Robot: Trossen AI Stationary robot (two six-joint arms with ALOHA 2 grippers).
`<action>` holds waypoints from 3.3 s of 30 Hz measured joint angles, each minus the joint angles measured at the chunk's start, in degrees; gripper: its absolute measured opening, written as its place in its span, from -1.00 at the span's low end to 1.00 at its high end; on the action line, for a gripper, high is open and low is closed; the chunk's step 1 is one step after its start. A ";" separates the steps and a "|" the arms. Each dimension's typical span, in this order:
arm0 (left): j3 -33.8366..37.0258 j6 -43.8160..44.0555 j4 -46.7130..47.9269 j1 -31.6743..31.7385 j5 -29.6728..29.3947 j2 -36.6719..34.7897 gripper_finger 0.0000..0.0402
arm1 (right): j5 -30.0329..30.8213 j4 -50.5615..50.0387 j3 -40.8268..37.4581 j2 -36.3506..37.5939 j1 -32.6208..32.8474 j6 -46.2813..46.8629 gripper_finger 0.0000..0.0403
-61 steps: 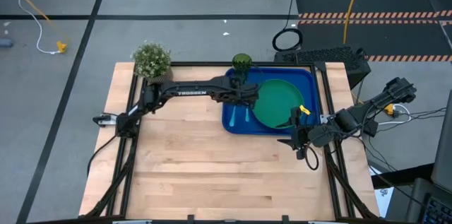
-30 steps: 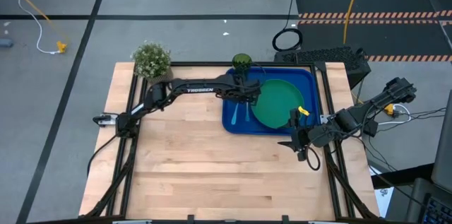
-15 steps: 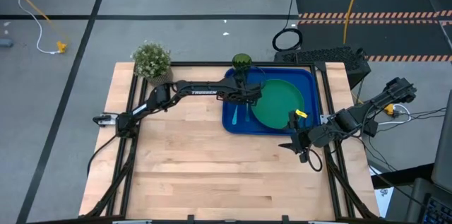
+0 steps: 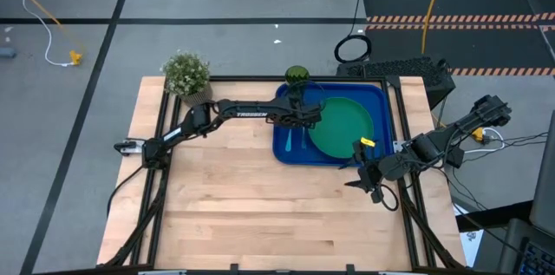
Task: Pick and place plate/cup/fork/spoon on tray
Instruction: Put the blue spoon on the blue serving tray to the left of the blue fork
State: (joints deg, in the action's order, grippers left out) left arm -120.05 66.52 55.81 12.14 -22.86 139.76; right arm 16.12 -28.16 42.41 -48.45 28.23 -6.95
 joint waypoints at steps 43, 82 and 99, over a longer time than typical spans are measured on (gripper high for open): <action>8.00 1.29 -10.25 -0.31 -5.83 -0.28 -0.54 | -1.51 -1.25 0.00 0.00 0.00 3.96 0.14; 8.17 -0.40 -8.92 -0.64 -11.62 -0.98 -0.53 | -1.51 -1.28 0.00 0.01 0.00 4.38 0.14; 8.11 -1.75 -6.85 -0.55 -11.56 -1.07 -0.53 | -4.44 -1.25 -0.02 0.00 0.02 5.59 0.14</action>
State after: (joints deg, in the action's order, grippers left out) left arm -111.94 64.77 48.97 11.60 -34.42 138.69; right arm 11.68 -29.41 42.39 -48.45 28.25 -1.35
